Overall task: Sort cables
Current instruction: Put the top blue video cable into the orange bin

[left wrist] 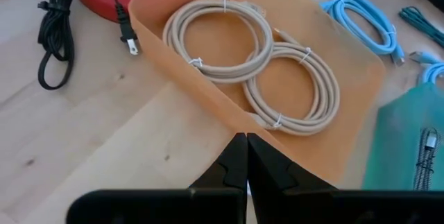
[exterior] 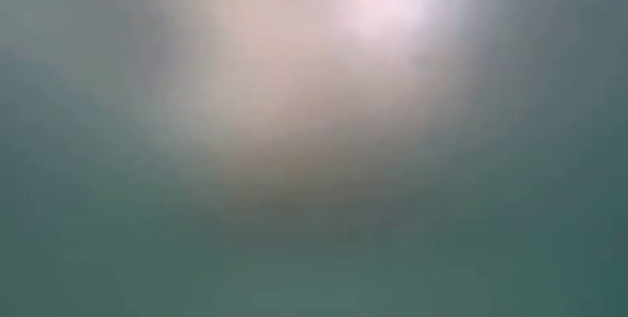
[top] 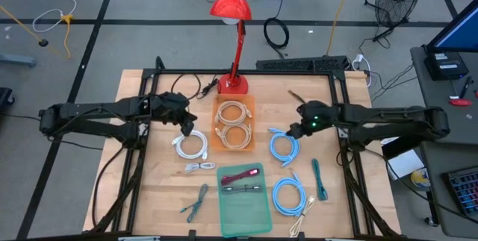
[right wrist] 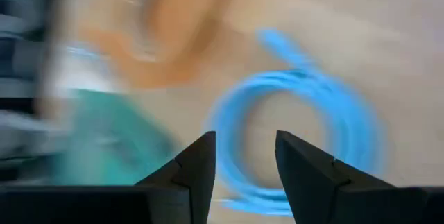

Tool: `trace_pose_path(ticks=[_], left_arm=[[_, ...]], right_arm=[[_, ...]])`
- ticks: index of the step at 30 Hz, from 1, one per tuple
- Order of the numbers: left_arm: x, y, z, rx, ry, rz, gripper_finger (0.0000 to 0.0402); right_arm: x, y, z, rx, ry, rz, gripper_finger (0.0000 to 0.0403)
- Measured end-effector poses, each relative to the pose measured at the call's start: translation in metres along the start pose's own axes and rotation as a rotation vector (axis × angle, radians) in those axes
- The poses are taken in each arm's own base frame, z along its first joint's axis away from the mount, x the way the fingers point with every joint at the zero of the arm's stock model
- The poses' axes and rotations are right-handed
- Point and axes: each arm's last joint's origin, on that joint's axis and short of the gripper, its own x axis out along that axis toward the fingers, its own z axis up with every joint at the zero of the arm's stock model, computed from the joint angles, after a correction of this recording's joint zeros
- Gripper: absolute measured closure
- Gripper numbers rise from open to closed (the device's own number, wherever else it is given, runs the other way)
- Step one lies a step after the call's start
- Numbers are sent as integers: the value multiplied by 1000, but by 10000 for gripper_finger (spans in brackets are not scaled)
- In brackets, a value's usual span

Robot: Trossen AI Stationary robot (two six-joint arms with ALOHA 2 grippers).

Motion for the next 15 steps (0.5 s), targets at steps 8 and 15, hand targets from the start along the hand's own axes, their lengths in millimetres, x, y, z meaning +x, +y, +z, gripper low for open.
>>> trace_pose_path(ticks=[8, 15], left_arm=[[0, 0, 0, -8, 3, -5, 396], [0, 0, 0, -14, 4, -6, 396]], right_arm=[[25, -4, 3, -27, 97, -211, 259], [44, -11, 1, -65, 172, -293, 259]])
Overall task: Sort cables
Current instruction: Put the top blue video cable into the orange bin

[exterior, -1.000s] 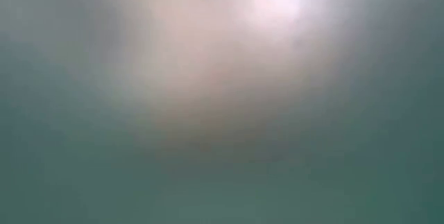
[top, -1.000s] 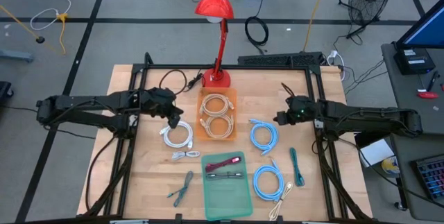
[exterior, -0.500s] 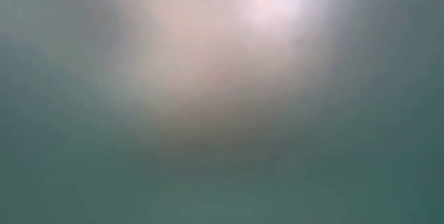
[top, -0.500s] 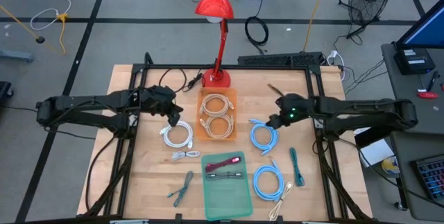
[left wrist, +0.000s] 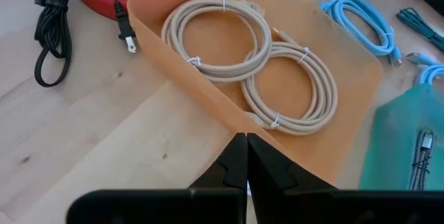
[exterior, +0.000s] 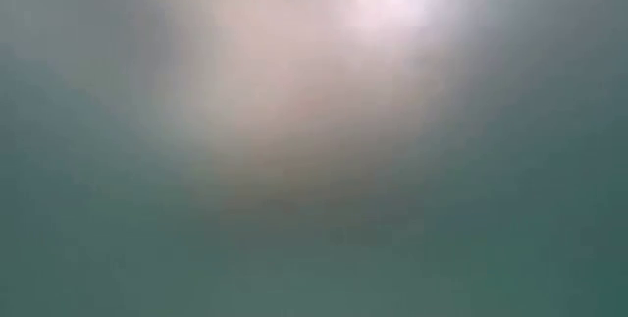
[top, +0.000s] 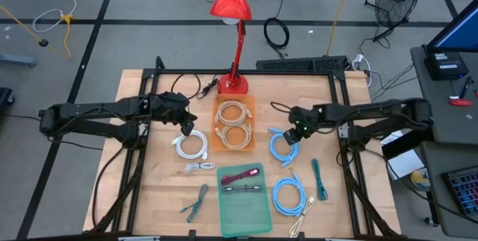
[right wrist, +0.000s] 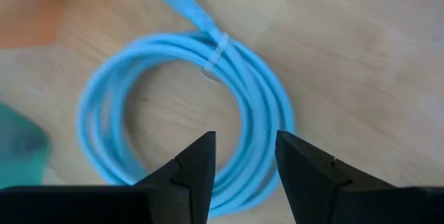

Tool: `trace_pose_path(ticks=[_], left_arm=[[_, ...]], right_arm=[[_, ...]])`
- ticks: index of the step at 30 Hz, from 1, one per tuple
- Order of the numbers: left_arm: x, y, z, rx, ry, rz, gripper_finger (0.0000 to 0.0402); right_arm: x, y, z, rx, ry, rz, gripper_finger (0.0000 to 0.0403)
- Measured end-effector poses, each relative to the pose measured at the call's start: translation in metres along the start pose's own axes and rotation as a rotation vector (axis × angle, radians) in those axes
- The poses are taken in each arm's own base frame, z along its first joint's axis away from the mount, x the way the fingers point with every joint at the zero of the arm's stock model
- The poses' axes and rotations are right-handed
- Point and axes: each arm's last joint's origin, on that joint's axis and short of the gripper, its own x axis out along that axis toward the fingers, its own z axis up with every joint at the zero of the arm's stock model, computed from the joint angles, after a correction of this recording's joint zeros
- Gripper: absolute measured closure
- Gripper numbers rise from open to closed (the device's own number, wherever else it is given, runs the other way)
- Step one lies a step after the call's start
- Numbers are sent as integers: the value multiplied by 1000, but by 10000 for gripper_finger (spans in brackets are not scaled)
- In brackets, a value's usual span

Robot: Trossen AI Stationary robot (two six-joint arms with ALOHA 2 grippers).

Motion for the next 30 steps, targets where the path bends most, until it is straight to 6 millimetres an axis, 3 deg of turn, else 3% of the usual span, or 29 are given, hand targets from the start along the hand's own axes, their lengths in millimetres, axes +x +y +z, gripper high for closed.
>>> trace_pose_path(ticks=[13, 30], left_arm=[[0, 0, 0, -14, 0, -1, 396], [0, 0, 0, 10, 5, -7, 396]], right_arm=[[21, -5, 2, -74, 13, -142, 259], [34, 9, 3, -76, -63, -103, 278]])
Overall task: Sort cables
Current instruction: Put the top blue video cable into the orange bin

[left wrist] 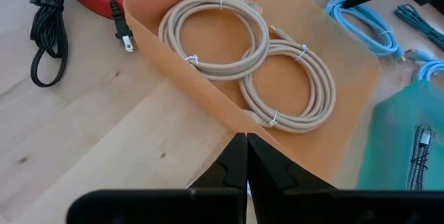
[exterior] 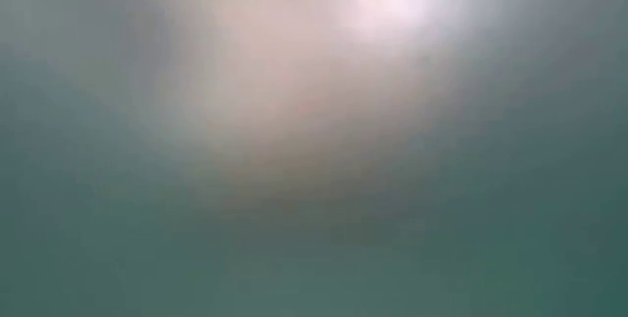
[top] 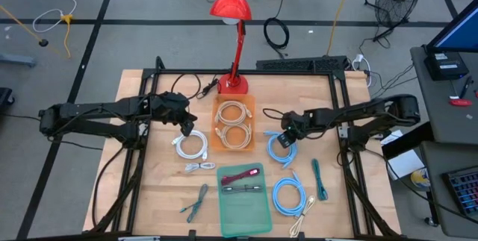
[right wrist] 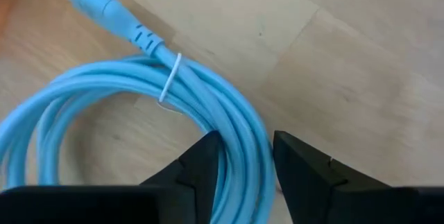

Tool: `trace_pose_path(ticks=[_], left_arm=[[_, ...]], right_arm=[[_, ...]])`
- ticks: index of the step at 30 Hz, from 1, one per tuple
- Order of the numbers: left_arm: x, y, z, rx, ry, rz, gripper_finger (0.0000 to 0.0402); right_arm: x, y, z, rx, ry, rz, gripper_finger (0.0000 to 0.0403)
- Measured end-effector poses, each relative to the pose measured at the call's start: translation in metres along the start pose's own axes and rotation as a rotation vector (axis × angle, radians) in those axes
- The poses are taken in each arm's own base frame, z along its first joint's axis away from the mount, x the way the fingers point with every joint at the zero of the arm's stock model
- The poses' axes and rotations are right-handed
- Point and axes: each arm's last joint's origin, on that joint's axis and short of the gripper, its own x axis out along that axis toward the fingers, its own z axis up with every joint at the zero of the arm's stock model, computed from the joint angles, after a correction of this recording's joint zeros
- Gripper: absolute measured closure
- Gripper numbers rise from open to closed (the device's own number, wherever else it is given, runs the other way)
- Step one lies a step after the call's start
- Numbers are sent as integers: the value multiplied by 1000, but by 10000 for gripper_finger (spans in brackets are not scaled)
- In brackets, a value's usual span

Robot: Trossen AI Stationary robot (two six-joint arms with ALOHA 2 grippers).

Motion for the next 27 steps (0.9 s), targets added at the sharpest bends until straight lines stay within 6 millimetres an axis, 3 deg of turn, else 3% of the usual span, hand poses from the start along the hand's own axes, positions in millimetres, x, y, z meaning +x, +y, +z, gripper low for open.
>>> trace_pose_path(ticks=[8, 13, 20, 27], left_arm=[[0, 0, -1, 5, 8, 4, 396], [0, 1, -3, 5, 27, 15, 396], [0, 2, -3, 4, 31, 16, 396], [0, 1, -3, 13, 28, 15, 396]], right_arm=[[21, 1, -5, 18, 128, -24, 316], [21, 0, -6, 98, 138, -40, 366], [-13, 2, 2, 117, 42, -30, 381], [-79, 13, 28, 134, -141, 92, 397]])
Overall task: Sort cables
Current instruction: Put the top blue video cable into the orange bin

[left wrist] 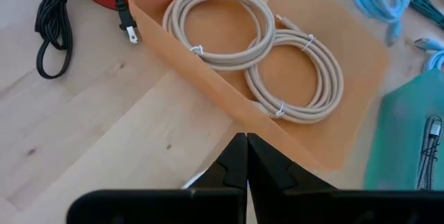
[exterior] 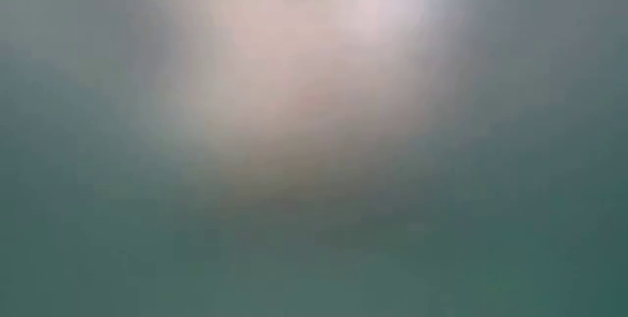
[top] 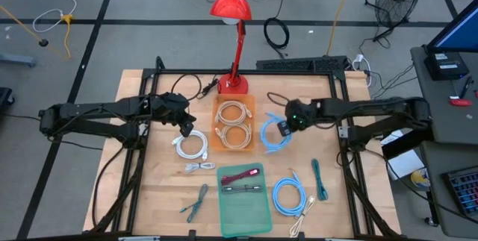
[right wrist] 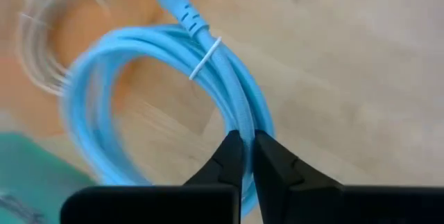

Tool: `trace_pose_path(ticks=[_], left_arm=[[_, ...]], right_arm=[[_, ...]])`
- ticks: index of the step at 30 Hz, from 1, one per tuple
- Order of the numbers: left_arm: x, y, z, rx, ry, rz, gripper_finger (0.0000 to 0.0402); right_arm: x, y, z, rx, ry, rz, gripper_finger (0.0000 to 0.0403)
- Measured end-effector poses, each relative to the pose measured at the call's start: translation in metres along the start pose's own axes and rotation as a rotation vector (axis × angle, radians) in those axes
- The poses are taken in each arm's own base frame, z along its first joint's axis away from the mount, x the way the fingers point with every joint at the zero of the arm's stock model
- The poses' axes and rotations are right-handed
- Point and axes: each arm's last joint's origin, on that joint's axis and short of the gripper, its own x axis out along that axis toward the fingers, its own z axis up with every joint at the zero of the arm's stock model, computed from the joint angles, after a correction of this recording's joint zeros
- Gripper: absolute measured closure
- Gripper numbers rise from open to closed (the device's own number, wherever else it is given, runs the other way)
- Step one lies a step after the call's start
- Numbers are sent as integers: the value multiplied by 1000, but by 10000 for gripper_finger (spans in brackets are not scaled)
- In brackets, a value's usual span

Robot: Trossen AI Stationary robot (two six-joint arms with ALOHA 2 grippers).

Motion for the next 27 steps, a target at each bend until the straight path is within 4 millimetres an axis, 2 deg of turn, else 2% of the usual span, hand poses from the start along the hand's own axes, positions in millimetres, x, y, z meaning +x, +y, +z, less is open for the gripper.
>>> trace_pose_path(ticks=[5, 9, 11, 13, 19, 23, 27], left_arm=[[0, 0, 1, 3, -12, 5, 396], [0, 0, 1, 5, -12, 5, 396], [0, 0, 1, 7, -13, 5, 396], [0, 0, 1, 7, -13, 5, 396], [0, 0, 1, -4, -11, 5, 396], [0, -2, 0, 0, -3, -10, 396], [0, -6, -3, 4, 8, -27, 396]], right_arm=[[-37, 22, 26, 4, -140, 124, 397], [-49, 42, 45, -4, -195, 195, 397], [-48, 53, 53, -15, -207, 212, 397], [-40, 63, 61, -41, -188, 216, 397], [5, 92, 74, -134, -67, 187, 397], [30, 105, 76, -183, -80, 163, 397], [43, 112, 77, -222, -124, 144, 397]])
